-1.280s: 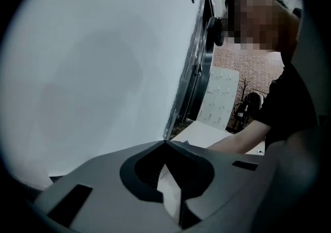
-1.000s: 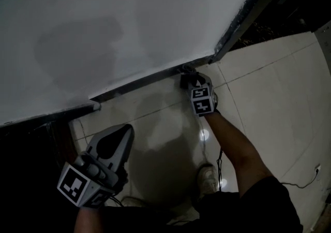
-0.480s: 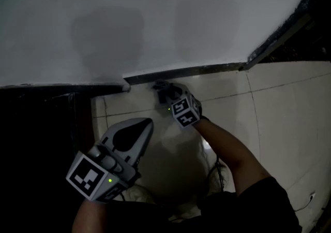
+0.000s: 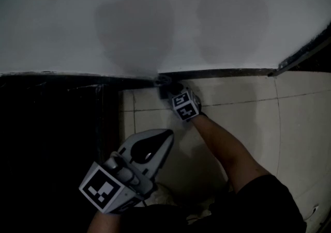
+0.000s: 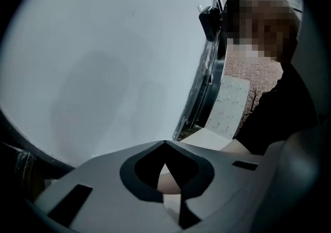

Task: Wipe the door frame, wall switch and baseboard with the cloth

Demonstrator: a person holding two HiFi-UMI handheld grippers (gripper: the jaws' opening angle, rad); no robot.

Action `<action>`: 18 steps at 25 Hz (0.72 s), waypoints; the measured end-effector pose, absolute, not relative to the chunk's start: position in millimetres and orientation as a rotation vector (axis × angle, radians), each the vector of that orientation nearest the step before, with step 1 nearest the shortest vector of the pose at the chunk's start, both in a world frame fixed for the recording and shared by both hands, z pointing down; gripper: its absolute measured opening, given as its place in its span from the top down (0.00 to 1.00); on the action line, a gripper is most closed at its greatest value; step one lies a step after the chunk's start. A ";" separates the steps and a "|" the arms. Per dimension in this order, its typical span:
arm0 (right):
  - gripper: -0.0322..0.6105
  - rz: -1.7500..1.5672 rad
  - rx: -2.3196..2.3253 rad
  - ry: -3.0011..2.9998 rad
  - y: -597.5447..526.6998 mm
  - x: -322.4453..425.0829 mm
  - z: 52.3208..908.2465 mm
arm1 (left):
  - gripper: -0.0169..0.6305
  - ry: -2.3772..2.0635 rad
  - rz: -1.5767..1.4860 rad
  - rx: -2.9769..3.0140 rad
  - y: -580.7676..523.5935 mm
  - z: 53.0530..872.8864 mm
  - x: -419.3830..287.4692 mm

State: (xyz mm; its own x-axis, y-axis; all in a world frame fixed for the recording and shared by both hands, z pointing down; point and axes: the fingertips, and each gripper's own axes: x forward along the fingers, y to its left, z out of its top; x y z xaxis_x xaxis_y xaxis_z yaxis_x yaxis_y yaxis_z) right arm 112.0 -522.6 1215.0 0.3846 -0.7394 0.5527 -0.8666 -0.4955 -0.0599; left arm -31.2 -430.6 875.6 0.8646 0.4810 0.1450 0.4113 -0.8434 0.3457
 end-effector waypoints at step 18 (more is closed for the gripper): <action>0.81 0.653 2.456 -1.378 -476.6 148.5 1207.2 | 0.97 0.673 0.356 2.722 -419.6 876.1 -20.4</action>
